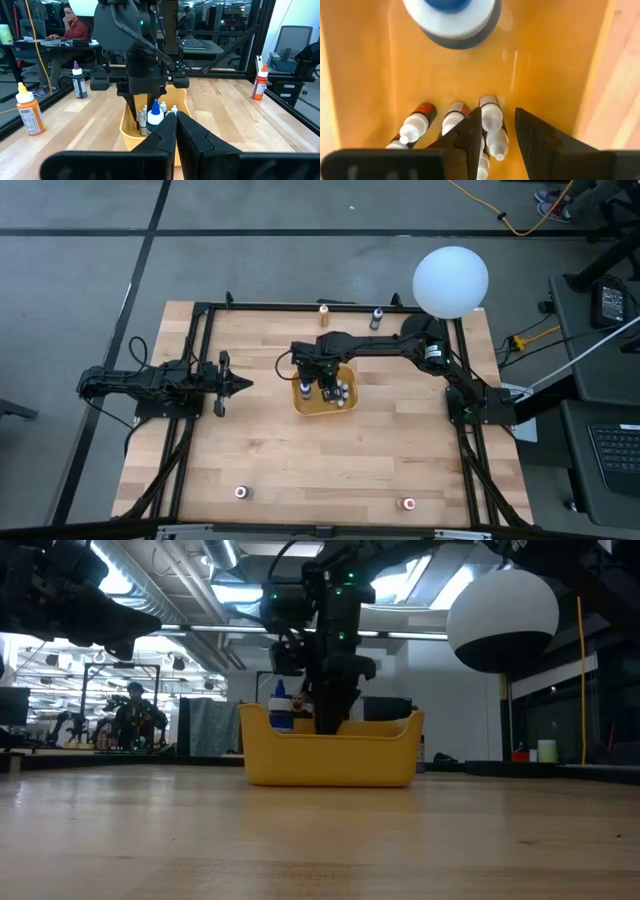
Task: Pick & Place food coloring
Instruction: Put the purple food coloring bottle into the yellow bin
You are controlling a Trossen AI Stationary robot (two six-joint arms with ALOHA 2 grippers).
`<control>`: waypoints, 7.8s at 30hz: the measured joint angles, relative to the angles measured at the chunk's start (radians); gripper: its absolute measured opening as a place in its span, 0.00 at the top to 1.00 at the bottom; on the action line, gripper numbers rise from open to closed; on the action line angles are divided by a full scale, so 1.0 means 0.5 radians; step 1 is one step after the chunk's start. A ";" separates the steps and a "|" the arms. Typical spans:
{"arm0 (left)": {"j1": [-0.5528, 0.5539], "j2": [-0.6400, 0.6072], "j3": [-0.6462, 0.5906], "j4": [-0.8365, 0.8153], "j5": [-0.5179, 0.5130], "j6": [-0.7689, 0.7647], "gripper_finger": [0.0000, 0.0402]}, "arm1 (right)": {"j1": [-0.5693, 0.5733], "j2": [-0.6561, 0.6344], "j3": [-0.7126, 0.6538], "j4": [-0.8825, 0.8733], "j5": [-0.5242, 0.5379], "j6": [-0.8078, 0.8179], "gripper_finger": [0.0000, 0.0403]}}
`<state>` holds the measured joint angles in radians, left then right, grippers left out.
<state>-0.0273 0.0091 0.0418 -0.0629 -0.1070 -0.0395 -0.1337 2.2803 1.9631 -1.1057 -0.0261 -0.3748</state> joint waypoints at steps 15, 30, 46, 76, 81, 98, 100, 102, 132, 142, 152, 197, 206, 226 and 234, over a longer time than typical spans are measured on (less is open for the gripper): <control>0.000 0.000 0.000 0.000 0.000 0.000 0.98 | 0.014 -0.001 0.582 -0.351 -0.004 0.019 0.70; 0.000 0.001 0.000 -0.001 0.000 0.000 0.97 | 0.086 -0.871 -0.138 0.449 -0.363 0.277 0.70; -0.001 0.000 0.000 -0.001 0.000 0.000 0.98 | 0.258 -2.715 -2.395 2.061 -0.362 0.855 0.70; 0.008 0.008 0.000 0.038 -0.325 0.069 0.97 | -0.377 -2.099 -1.324 0.731 -0.016 0.597 0.68; 0.008 0.008 0.000 0.038 -0.323 0.069 0.98 | -0.570 -1.633 -0.745 0.313 -0.046 0.374 0.57; 0.008 0.008 0.000 0.037 -0.322 0.069 0.98 | -0.932 -0.219 0.707 -0.927 0.516 0.277 0.42; 0.008 0.008 0.000 0.037 -0.323 0.070 0.98 | -0.956 -0.196 0.691 -0.935 0.522 0.320 0.42; 0.008 0.008 0.000 0.037 -0.322 0.069 0.98 | -0.975 -0.188 0.677 -0.930 0.539 0.344 0.42; 0.008 0.008 0.000 0.037 -0.323 0.069 0.97 | -1.012 -0.177 0.009 -0.766 0.696 0.582 0.42; 0.007 0.008 0.000 0.037 -0.323 0.070 0.98 | -1.077 -0.178 0.010 -0.619 0.661 0.567 0.42; 0.008 0.008 0.000 0.036 -0.323 0.070 0.99 | -1.103 -0.178 0.010 -0.546 0.538 0.527 0.43; 0.007 0.008 0.000 0.036 -0.323 0.069 0.97 | -0.934 -0.177 0.461 -0.705 0.444 0.364 0.69; 0.007 0.008 0.000 0.037 -0.323 0.070 0.98 | -0.699 -0.481 0.603 -0.674 -0.115 0.191 0.67; 0.007 0.007 0.000 0.039 -0.323 0.069 0.98 | 0.121 -0.884 0.579 -0.930 -0.072 0.739 0.69; 0.007 0.008 0.000 0.040 -0.323 0.069 0.97 | 0.440 -0.864 0.579 -0.931 -0.077 0.950 0.69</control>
<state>-0.0236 0.0129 0.0418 -0.0429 -0.2685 -0.0048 0.0864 1.8484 2.2524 -1.5711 -0.0647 0.1004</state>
